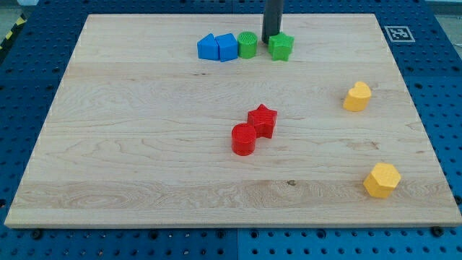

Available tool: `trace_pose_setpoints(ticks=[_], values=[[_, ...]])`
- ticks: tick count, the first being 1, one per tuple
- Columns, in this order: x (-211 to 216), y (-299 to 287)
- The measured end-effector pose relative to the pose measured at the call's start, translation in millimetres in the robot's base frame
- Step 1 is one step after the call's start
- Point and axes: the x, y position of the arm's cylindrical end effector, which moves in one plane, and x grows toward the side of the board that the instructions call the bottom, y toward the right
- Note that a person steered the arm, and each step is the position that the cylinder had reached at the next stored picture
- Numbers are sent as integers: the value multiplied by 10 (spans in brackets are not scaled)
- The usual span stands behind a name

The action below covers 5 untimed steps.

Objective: Move the green star to the top left of the red star

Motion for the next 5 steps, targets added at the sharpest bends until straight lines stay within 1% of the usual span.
trace_pose_setpoints(ticks=[3, 5], values=[[28, 352], [276, 434]])
